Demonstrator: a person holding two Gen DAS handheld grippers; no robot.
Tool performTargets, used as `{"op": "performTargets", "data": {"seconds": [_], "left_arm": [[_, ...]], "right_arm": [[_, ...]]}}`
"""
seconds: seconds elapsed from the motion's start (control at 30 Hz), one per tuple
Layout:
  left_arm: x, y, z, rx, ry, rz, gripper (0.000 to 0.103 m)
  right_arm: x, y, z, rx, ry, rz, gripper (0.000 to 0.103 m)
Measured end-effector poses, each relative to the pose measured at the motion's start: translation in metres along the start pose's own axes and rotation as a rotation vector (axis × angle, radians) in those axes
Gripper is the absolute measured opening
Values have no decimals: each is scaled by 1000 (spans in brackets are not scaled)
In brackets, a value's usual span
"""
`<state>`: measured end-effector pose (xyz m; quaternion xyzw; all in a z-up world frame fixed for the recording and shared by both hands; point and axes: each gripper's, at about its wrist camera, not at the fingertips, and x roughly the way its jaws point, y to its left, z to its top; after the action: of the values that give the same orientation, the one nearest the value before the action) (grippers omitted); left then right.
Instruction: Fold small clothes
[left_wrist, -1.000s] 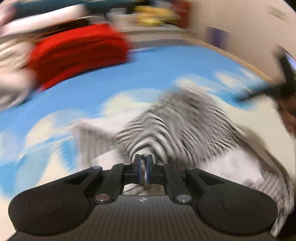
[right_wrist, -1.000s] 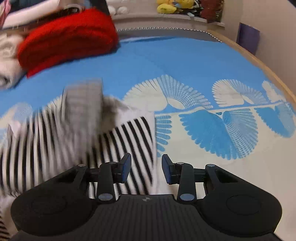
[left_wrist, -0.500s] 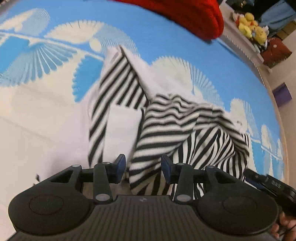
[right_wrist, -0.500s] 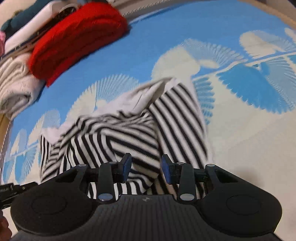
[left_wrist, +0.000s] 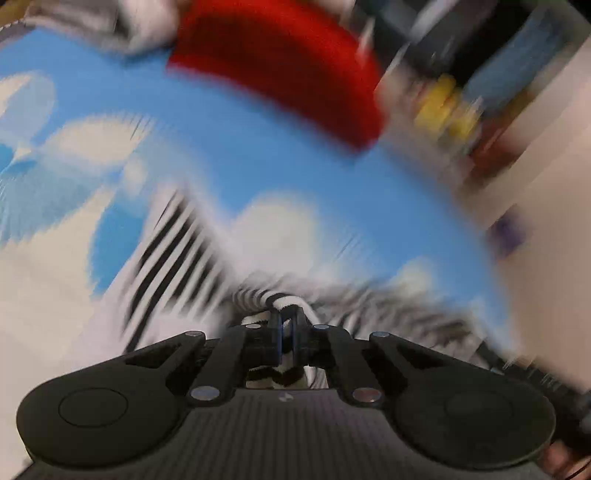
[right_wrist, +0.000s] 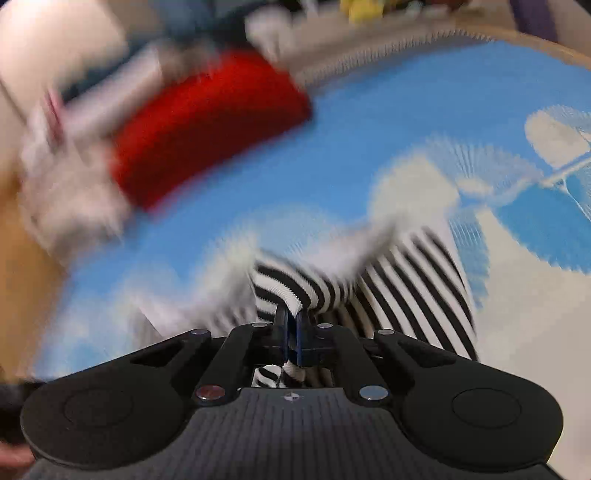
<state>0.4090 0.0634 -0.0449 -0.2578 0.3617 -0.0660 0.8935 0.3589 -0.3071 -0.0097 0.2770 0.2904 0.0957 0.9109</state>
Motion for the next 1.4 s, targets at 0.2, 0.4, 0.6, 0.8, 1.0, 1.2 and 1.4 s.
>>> {"op": "performTargets", "data": {"seconds": [0.2, 0.4, 0.6, 0.8, 1.0, 1.2, 1.4], "left_arm": [[11, 26, -6, -39, 151, 173, 5], [27, 65, -26, -230, 343, 240, 19], [22, 53, -22, -175, 295, 251, 50], [32, 43, -28, -127, 323, 236, 5], [-6, 16, -7, -24, 156, 119, 5], [24, 47, -32, -68, 394, 267, 8], [-9, 24, -11, 28, 207, 221, 25]], "right_arm": [[-14, -18, -6, 48, 111, -117, 3], [27, -43, -35, 34, 414, -302, 14], [32, -31, -29, -36, 369, -275, 43], [40, -30, -35, -39, 367, -285, 4], [-6, 1, -4, -102, 67, -158, 4], [35, -30, -39, -103, 409, -354, 13], [5, -5, -16, -168, 136, -342, 30]]}}
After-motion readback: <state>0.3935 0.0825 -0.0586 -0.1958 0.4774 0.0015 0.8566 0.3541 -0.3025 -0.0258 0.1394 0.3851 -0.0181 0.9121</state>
